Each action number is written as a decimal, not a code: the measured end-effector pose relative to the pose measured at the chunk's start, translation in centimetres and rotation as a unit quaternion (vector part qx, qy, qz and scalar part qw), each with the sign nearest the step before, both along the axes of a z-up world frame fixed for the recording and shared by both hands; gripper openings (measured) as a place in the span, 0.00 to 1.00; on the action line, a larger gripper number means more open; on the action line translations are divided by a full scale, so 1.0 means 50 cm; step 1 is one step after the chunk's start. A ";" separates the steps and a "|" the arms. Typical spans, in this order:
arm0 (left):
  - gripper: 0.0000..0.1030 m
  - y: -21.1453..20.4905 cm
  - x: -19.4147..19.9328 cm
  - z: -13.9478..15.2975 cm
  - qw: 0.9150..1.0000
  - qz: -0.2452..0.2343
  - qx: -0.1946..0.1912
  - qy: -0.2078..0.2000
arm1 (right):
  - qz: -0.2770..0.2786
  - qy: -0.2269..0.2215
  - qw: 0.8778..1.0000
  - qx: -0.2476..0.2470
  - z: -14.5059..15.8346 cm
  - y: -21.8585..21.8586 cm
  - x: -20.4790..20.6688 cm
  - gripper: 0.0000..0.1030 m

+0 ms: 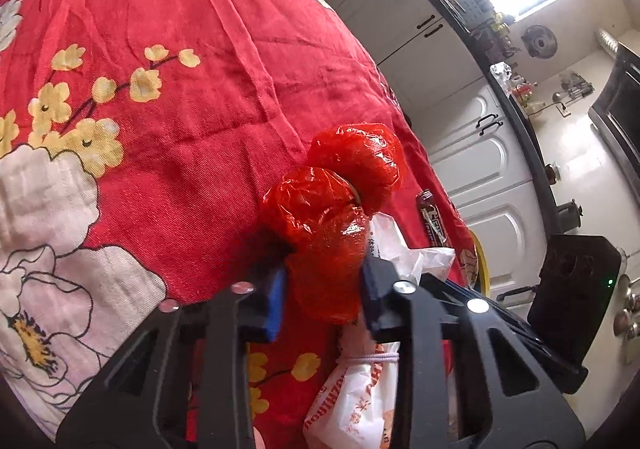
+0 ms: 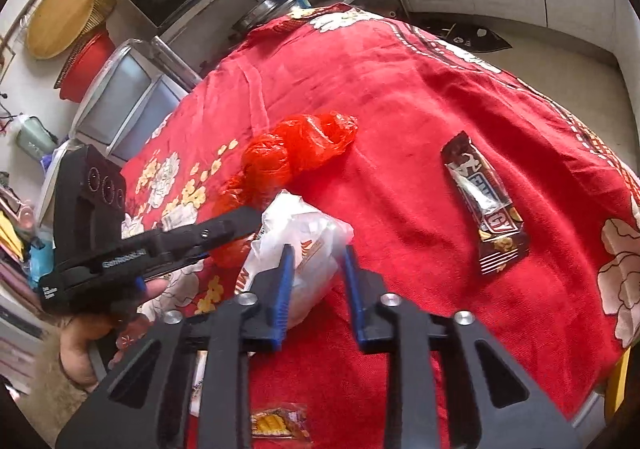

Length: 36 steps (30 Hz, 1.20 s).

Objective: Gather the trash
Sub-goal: 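Grasp the red wrapper with the left tool while the right tool grasps the white bag, then carry the red wrapper and white bag over the yellow bin with both tools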

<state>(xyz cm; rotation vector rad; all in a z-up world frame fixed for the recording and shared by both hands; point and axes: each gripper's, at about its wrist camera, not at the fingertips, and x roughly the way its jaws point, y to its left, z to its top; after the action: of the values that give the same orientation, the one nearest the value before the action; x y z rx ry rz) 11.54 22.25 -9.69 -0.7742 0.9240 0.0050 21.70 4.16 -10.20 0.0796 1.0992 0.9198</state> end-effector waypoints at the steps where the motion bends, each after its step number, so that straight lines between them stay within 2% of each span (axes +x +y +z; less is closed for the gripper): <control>1: 0.17 0.000 -0.002 0.003 1.000 0.000 0.001 -0.002 | 0.000 -0.004 1.000 0.002 0.004 0.001 -0.002 0.16; 5: 0.12 -0.002 -0.015 0.026 1.000 -0.002 0.018 -0.015 | 0.000 -0.021 1.000 0.008 0.024 -0.005 -0.008 0.13; 12: 0.11 -0.009 -0.034 0.090 0.997 -0.001 0.051 -0.050 | -0.010 -0.041 0.999 0.028 0.065 -0.031 -0.019 0.12; 25: 0.11 -0.049 -0.048 0.172 0.993 -0.008 0.079 -0.085 | -0.036 -0.077 0.993 0.080 0.160 -0.099 -0.031 0.12; 36: 0.11 -0.118 -0.018 0.209 0.989 -0.038 0.094 -0.105 | -0.085 -0.102 0.987 0.086 0.194 -0.192 -0.014 0.12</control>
<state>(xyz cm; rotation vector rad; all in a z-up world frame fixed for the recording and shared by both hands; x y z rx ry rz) 10.62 16.35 0.79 -0.5525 0.7413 -0.0553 20.98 -5.44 -0.49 0.2137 0.8085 0.8475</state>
